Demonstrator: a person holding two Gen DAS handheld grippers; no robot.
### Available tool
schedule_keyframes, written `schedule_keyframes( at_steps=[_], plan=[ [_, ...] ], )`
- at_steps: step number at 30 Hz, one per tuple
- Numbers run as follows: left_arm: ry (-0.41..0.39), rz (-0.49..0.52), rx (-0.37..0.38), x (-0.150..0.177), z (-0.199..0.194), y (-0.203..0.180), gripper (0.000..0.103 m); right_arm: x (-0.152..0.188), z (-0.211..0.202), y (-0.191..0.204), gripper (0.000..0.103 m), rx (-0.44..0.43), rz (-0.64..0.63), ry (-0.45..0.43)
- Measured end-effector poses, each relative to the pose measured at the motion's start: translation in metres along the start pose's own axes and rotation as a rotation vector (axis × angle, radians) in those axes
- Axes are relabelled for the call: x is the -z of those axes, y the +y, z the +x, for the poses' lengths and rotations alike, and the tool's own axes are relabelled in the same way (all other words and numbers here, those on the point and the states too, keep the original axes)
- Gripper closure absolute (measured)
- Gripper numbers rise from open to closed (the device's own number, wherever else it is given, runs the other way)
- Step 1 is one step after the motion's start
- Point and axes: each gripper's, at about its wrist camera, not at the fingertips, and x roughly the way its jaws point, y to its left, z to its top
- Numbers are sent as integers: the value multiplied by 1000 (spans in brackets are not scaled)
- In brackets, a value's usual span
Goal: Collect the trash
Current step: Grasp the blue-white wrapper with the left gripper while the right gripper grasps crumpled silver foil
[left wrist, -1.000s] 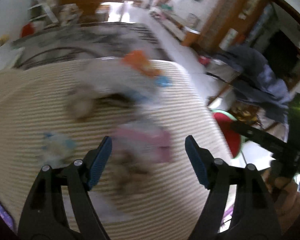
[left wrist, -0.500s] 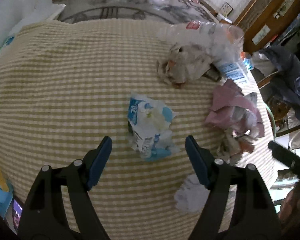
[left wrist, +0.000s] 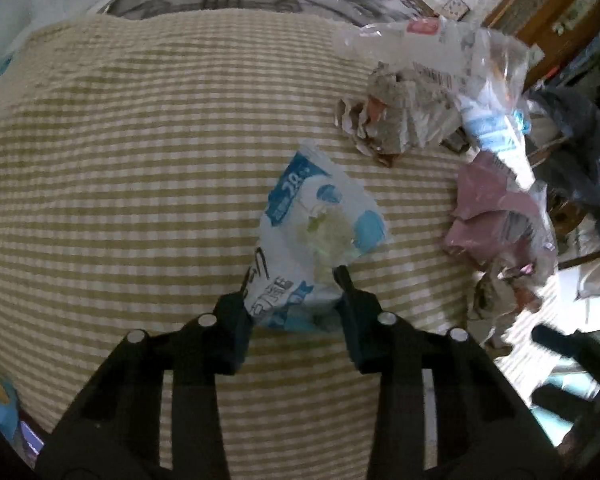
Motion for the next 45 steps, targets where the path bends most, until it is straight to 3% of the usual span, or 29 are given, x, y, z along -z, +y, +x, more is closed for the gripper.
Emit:
schedule_keyframes(
  at_steps=[4, 10, 14, 16, 17, 18, 20, 24, 29, 32, 33, 34, 36, 41, 45],
  plan=[
    [-24, -7, -4, 0, -8, 4, 68, 3, 14, 34, 24, -17, -132, 38],
    [-25, 23, -27, 4, -9, 4, 66, 8, 41, 52, 24, 15, -238, 108],
    [-25, 14, -31, 5, -15, 5, 62, 13, 56, 51, 24, 30, -243, 153],
    [-33, 9, -31, 6, -20, 8, 55, 10, 59, 51, 26, 30, -245, 152],
    [-36, 6, -30, 5, -21, 10, 53, 10, 59, 50, 36, 30, -246, 151],
    [-38, 3, -28, 5, -22, 10, 51, 10, 59, 49, 53, 33, -247, 155],
    [-43, -2, -26, 7, -27, 12, 50, 11, 59, 45, 60, 22, -235, 164],
    [-49, -10, -32, 7, -30, 15, 47, 11, 57, 42, 59, 6, -220, 161],
    [-40, -3, -44, 5, -24, 11, 47, 13, 55, 42, 42, -8, -200, 163],
    [-33, 8, -57, 3, -17, 5, 47, 14, 58, 43, 43, -7, -208, 173],
    [-30, 9, -62, 2, -13, 2, 47, 15, 58, 43, 51, -9, -215, 174],
    [-27, 8, -61, 1, -12, 3, 54, 15, 57, 45, 54, -7, -224, 174],
    [-16, 4, -58, 1, -9, 3, 67, 16, 56, 46, 57, -16, -228, 166],
    [-72, -10, -65, 2, -21, 0, 72, 11, 31, 42, 58, -33, -221, 69],
    [-130, -9, -53, 1, -41, -9, 73, 2, -1, 33, 58, -38, -182, -60]
  ],
)
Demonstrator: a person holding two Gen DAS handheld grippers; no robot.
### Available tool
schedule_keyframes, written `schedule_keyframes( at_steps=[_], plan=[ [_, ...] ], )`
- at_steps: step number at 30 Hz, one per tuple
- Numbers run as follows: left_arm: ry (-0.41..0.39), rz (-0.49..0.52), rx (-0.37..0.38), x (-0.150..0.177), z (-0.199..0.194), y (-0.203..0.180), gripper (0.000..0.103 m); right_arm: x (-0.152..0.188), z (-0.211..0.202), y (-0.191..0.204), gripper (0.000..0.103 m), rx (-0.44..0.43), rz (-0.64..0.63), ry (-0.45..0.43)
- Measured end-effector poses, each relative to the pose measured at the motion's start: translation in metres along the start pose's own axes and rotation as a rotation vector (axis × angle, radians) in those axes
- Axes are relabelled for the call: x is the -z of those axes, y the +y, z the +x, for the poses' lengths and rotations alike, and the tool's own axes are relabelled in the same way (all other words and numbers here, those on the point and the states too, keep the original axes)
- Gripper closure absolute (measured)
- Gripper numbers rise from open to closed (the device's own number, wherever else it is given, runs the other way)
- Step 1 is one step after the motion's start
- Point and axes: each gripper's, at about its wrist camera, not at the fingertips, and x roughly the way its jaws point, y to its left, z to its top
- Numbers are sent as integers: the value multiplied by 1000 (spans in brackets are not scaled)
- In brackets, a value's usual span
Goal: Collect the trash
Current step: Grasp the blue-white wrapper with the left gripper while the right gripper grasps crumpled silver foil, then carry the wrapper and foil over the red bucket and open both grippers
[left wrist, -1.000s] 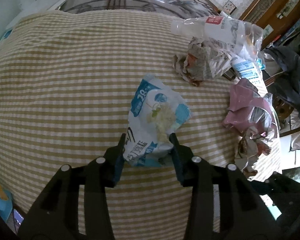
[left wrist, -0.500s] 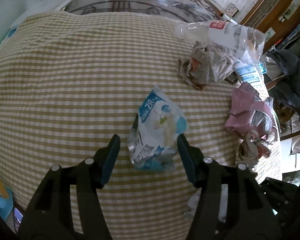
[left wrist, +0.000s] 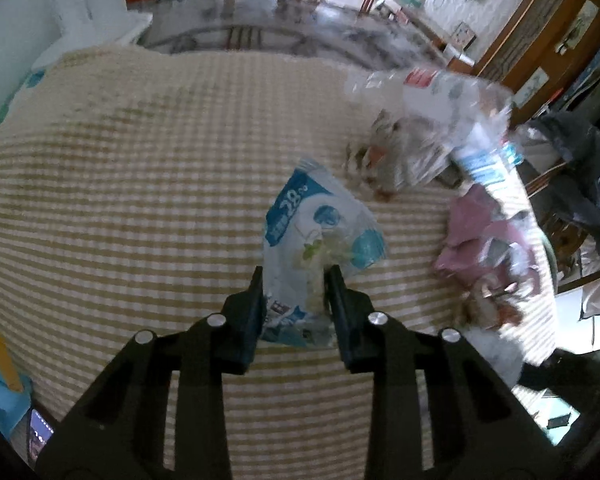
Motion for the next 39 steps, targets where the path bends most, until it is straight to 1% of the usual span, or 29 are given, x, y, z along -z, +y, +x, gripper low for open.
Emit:
schedule_keyframes(
  at_steps=[2, 6, 10, 15, 18, 24, 33, 39],
  plan=[
    [-41, 8, 15, -2, -14, -8, 73, -5, -19, -9, 58, 18, 35, -81],
    [-122, 30, 48, -10, -42, -27, 73, -15, -48, -29, 58, 54, 109, -202],
    [-176, 60, 88, -15, -61, -50, 73, -17, -72, -50, 58, 87, 166, -271],
    [-199, 104, 126, -16, -73, -79, 73, -13, -105, -74, 58, 120, 213, -341],
    [-202, 130, 147, -18, -72, -97, 73, -11, -116, -84, 58, 130, 233, -360],
    [-208, 149, 163, -15, -71, -126, 73, -6, -135, -110, 57, 142, 265, -376],
    [-218, 153, 166, -15, -64, -183, 73, -3, -165, -164, 57, 153, 281, -395],
    [-219, 157, 167, -14, -54, -225, 73, 1, -184, -207, 57, 147, 297, -399]
  ],
)
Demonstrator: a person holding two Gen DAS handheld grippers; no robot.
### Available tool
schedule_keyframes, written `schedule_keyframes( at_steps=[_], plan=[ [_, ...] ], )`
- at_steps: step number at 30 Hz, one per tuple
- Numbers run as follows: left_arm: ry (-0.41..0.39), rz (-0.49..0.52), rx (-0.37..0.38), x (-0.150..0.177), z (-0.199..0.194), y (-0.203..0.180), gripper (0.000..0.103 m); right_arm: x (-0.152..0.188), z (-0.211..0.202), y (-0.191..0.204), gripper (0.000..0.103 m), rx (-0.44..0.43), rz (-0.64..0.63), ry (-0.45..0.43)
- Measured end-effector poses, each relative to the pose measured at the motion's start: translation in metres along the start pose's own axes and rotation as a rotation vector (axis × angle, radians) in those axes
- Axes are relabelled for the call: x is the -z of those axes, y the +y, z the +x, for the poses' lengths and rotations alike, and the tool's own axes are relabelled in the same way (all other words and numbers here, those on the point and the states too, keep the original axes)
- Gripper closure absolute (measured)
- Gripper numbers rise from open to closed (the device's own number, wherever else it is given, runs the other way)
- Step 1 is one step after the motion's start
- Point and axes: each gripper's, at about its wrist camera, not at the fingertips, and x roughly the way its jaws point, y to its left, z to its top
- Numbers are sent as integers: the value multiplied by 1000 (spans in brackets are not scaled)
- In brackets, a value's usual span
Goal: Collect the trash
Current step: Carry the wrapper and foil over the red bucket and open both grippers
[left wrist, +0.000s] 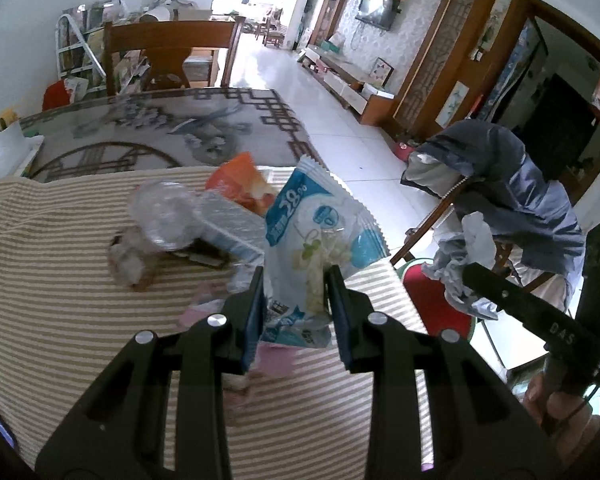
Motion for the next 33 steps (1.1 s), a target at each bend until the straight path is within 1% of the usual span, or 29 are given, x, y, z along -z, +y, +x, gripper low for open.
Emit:
schedule_keyframes(
  at_steps=[4, 10, 14, 21, 25, 29, 33],
  plan=[
    [11, 21, 8, -2, 13, -28, 73, -5, -7, -26, 57, 4, 26, -5],
    [49, 75, 37, -5, 36, -73, 73, -10, -21, -68, 57, 31, 86, -27],
    [77, 107, 71, -6, 52, -100, 73, -12, -32, -99, 57, 66, 137, -43],
    [134, 170, 153, -5, 82, -156, 73, -11, -52, -153, 57, 136, 239, -65],
    [182, 208, 191, 1, 101, -186, 73, -7, -62, -183, 57, 165, 309, -68],
    [213, 242, 211, 6, 115, -206, 73, -4, -67, -202, 57, 186, 341, -68],
    [231, 276, 222, 7, 128, -225, 73, -3, -67, -211, 55, 195, 353, -70]
  ],
)
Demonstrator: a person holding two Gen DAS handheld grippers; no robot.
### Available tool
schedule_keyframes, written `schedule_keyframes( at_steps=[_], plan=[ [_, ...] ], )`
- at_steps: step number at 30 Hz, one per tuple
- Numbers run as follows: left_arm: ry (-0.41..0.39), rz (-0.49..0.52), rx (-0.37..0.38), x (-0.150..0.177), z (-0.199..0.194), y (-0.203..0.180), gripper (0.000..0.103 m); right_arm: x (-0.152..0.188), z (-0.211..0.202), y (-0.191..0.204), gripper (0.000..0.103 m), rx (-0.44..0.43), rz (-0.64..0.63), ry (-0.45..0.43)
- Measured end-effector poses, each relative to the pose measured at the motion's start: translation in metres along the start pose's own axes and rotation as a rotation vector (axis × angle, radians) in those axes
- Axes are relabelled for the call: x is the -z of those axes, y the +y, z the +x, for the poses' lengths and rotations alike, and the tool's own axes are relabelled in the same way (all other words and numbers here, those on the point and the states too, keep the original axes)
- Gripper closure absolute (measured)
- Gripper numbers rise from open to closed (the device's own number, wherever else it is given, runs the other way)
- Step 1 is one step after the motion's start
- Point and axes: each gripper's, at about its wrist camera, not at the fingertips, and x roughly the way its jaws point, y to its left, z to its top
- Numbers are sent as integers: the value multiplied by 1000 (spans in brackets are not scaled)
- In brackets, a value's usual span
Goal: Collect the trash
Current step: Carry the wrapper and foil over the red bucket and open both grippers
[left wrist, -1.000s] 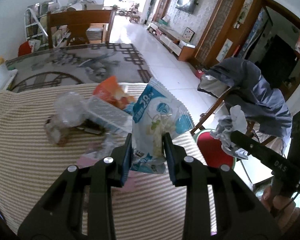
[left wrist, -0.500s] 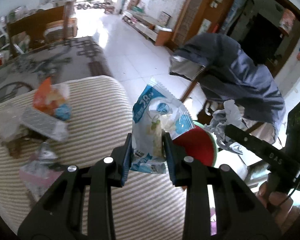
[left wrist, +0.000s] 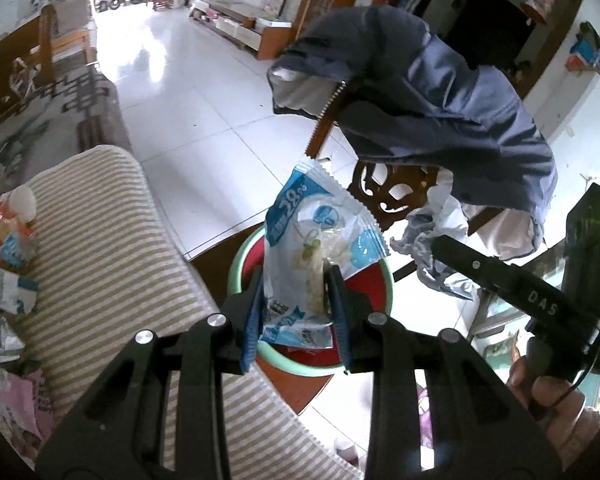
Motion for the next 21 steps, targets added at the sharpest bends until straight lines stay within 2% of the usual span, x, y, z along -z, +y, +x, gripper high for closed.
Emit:
schedule_keyframes(
  at_steps=[2, 3, 4, 5, 6, 21],
  plan=[
    [17, 19, 14, -2, 6, -5, 73, -2, 2, -4, 52, 2, 5, 2],
    [33, 29, 18, -4, 11, -8, 68, -3, 3, -6, 47, 5, 12, 2],
    [37, 30, 13, -4, 12, -9, 55, -3, 3, -6, 43, 13, 17, 5],
    [30, 26, 7, -5, 13, -10, 49, -3, 4, -7, 34, 22, 27, 3],
    [15, 20, 8, -4, 11, -9, 45, -3, 2, -9, 32, 27, 38, -7],
    [-9, -49, -43, 9, -15, 30, 42, 3, 13, 15, 32, 13, 0, 16]
  ],
)
